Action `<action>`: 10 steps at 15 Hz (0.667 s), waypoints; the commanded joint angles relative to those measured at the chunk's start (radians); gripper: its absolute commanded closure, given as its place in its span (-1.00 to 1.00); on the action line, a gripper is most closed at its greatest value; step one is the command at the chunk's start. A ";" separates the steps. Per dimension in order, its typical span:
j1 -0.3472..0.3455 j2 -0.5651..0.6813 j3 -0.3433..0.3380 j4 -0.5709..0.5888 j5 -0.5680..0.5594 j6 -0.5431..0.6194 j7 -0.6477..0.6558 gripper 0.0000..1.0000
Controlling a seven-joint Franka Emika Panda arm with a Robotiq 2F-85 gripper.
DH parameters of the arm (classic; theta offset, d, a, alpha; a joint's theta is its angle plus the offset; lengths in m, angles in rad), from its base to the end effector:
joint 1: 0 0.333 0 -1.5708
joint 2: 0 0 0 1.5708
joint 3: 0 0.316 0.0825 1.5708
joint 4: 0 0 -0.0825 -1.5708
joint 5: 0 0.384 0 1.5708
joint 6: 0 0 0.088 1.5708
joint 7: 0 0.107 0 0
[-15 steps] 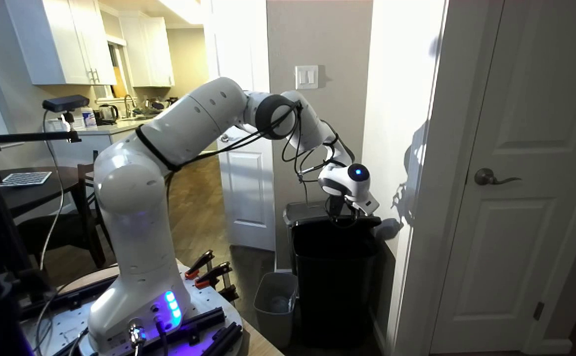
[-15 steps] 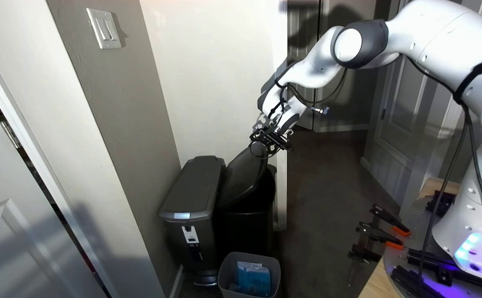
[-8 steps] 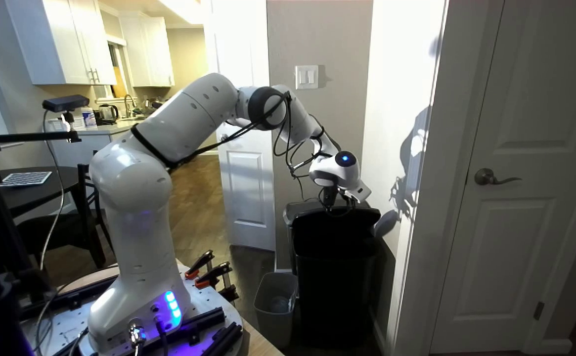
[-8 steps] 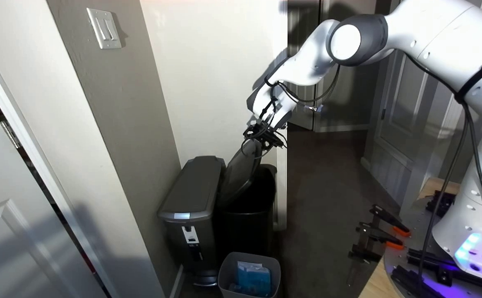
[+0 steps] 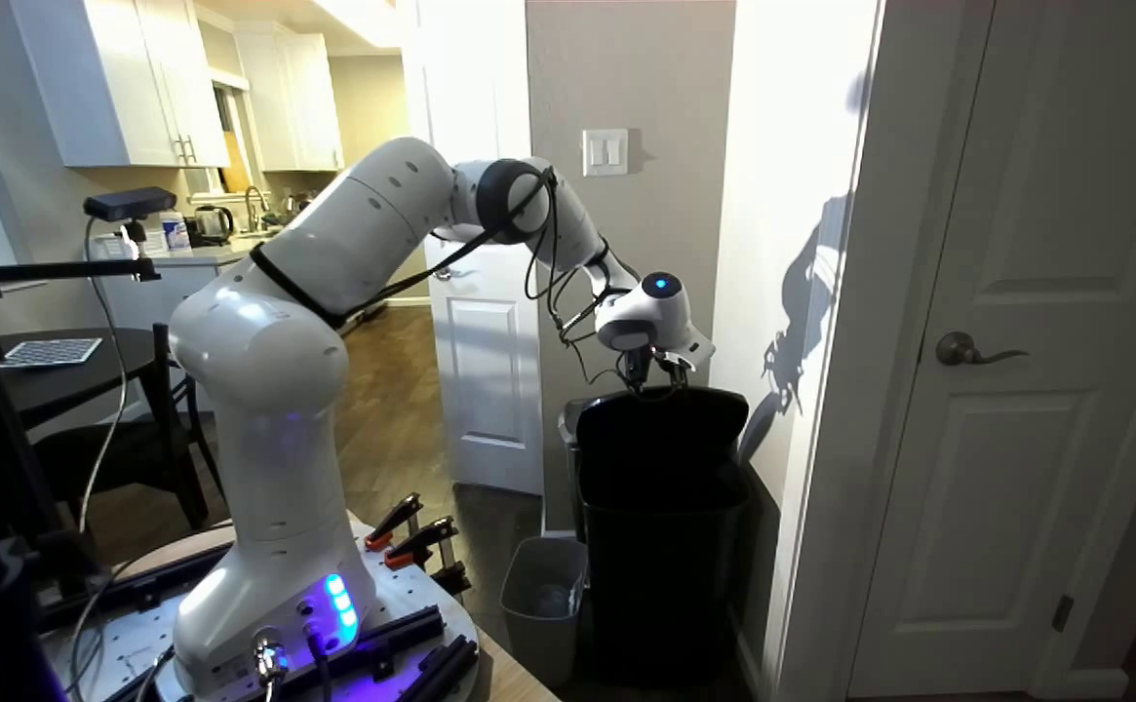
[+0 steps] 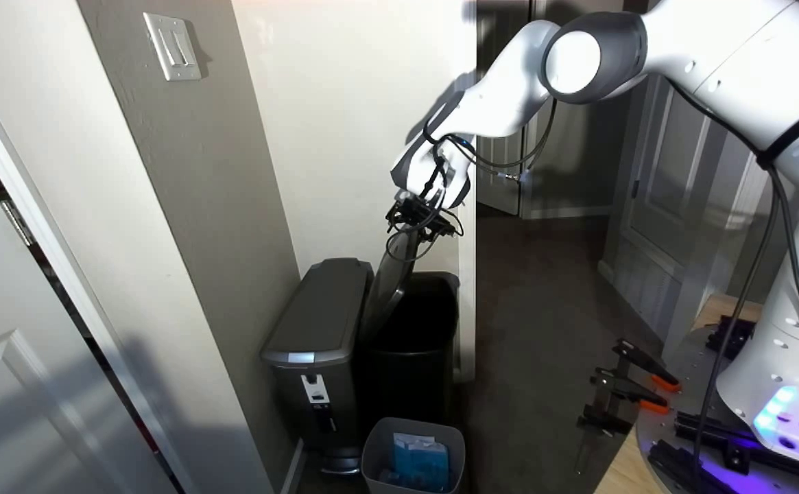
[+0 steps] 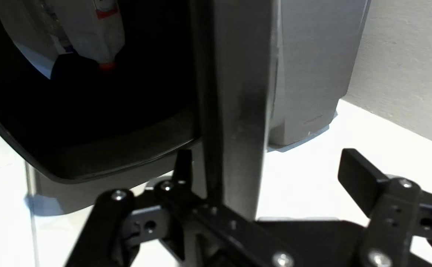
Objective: Open the black bin.
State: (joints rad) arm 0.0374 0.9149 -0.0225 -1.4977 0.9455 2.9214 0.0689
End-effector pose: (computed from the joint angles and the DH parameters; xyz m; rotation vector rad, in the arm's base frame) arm 0.7288 -0.0365 0.1621 -2.3740 1.1740 -0.6065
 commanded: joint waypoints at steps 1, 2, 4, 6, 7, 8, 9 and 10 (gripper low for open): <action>0.039 -0.045 -0.016 -0.051 -0.111 0.020 0.108 -1.00; 0.048 -0.043 -0.020 -0.047 -0.143 0.020 0.129 -1.00; 0.067 -0.042 -0.026 -0.043 -0.203 0.022 0.173 -1.00; 0.089 -0.041 -0.035 -0.038 -0.264 0.028 0.215 -1.00; 0.099 -0.041 -0.041 -0.038 -0.294 0.033 0.234 -1.00; 0.113 -0.042 -0.048 -0.038 -0.326 0.039 0.254 -1.00; 0.124 -0.043 -0.054 -0.038 -0.357 0.047 0.273 -1.00; 0.137 -0.044 -0.062 -0.039 -0.387 0.058 0.294 -1.00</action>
State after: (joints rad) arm 0.1355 0.9035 -0.0579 -1.4975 0.6402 2.9437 0.2844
